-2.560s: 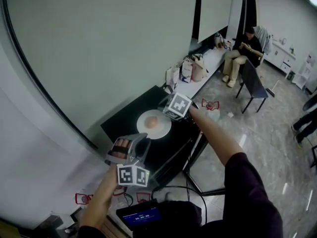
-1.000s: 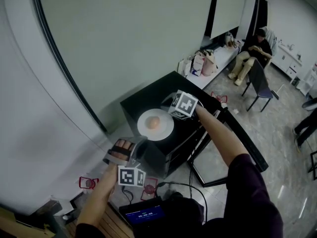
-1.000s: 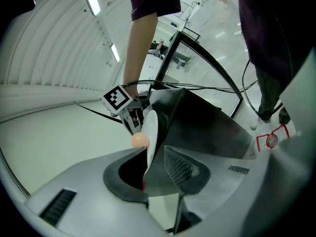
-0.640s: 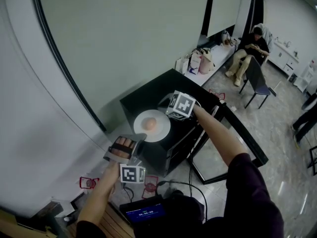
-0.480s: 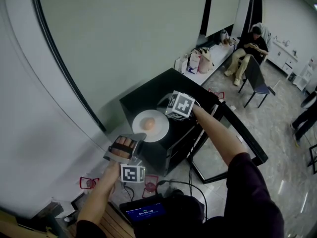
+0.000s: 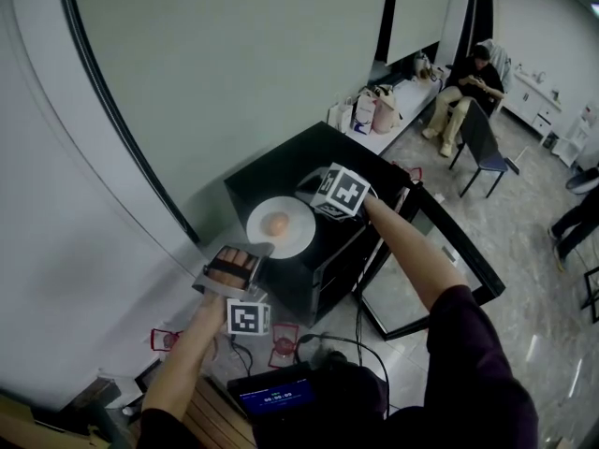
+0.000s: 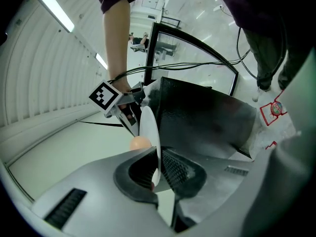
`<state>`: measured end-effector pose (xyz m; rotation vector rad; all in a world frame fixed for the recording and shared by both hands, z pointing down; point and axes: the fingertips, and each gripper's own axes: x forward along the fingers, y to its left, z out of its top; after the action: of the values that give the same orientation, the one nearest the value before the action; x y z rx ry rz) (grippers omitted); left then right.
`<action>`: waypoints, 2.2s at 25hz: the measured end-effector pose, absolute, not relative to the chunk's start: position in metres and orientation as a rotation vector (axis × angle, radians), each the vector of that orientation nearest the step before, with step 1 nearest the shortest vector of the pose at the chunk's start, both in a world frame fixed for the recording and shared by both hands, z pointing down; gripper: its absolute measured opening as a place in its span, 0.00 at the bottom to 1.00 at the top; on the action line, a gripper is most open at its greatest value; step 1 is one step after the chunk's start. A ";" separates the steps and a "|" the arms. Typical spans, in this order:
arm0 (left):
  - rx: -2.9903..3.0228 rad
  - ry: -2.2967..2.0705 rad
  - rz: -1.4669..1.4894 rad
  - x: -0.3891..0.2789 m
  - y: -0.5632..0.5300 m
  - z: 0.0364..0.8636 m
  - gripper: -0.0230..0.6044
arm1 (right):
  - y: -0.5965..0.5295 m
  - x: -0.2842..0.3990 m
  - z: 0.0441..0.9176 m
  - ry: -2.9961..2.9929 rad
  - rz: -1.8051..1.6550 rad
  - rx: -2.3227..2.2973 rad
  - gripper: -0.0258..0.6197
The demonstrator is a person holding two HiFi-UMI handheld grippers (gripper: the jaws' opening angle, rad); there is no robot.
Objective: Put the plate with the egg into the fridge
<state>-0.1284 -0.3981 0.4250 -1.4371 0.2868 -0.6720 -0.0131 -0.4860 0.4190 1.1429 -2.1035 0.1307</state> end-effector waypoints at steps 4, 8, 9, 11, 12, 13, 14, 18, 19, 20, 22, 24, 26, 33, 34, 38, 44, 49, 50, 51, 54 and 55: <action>-1.425 0.271 -0.664 -0.129 -0.380 0.414 0.07 | -0.469 -0.002 0.396 -2.156 0.116 1.313 0.05; -1.488 0.271 -0.655 -0.125 -0.351 0.405 0.07 | -0.433 0.009 0.355 -2.257 0.053 1.573 0.05; -1.470 0.283 -0.650 -0.123 -0.344 0.399 0.07 | -0.421 0.012 0.345 -2.277 0.025 1.644 0.05; -1.465 0.302 -0.648 -0.117 -0.331 0.393 0.07 | -0.394 0.018 0.329 -2.316 -0.024 1.773 0.05; -1.476 0.309 -0.652 -0.113 -0.324 0.394 0.07 | -0.381 0.021 0.324 -2.340 -0.038 1.829 0.05; -1.486 0.314 -0.657 -0.109 -0.316 0.396 0.07 | -0.368 0.025 0.321 -2.366 -0.044 1.880 0.05; -1.496 0.316 -0.663 -0.104 -0.308 0.399 0.07 | -0.354 0.031 0.319 -2.393 -0.040 1.926 0.05; -1.517 0.344 -0.702 -0.081 -0.270 0.409 0.07 | -0.295 0.061 0.330 -2.493 0.044 2.050 0.05; -1.523 0.354 -0.715 -0.076 -0.263 0.410 0.07 | -0.282 0.070 0.333 -2.513 0.075 2.073 0.05; -1.530 0.362 -0.729 -0.071 -0.255 0.413 0.07 | -0.270 0.079 0.336 -2.532 0.105 2.093 0.05; -1.539 0.370 -0.759 -0.063 -0.238 0.420 0.07 | -0.247 0.094 0.340 -2.570 0.151 2.117 0.05; -1.543 0.379 -0.778 -0.055 -0.217 0.425 0.07 | -0.224 0.106 0.343 -2.596 0.179 2.126 0.05; -1.539 0.380 -0.789 -0.048 -0.195 0.429 0.07 | -0.204 0.115 0.349 -2.614 0.205 2.131 0.05; -1.535 0.339 -0.795 -0.047 -0.139 0.446 0.07 | -0.146 0.114 0.369 -2.625 0.261 2.176 0.05; -1.540 0.344 -0.795 -0.048 -0.132 0.448 0.07 | -0.138 0.112 0.371 -2.619 0.266 2.182 0.05; -1.514 0.382 -0.777 -0.048 -0.115 0.444 0.07 | -0.110 0.102 0.381 -2.581 0.274 2.197 0.05; -1.522 0.399 -0.792 -0.028 -0.113 0.463 0.07 | -0.088 0.101 0.402 -2.543 0.284 2.179 0.05; -1.526 0.431 -0.862 0.009 -0.139 0.495 0.07 | -0.092 0.121 0.416 -2.550 0.262 2.184 0.05; -1.527 0.443 -0.876 0.018 -0.146 0.503 0.07 | -0.095 0.124 0.421 -2.556 0.259 2.174 0.05; -1.524 0.451 -0.892 0.026 -0.154 0.513 0.07 | -0.098 0.127 0.427 -2.561 0.253 2.160 0.05; -1.505 0.472 -0.945 0.046 -0.178 0.546 0.07 | -0.110 0.131 0.449 -2.562 0.236 2.108 0.05; -1.500 0.483 -0.967 0.052 -0.186 0.556 0.07 | -0.115 0.133 0.459 -2.567 0.243 2.097 0.05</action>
<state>0.0520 -0.1863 0.5561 -1.5000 0.4829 -0.9668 0.1333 -0.1152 0.4587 2.0968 -2.5665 0.2434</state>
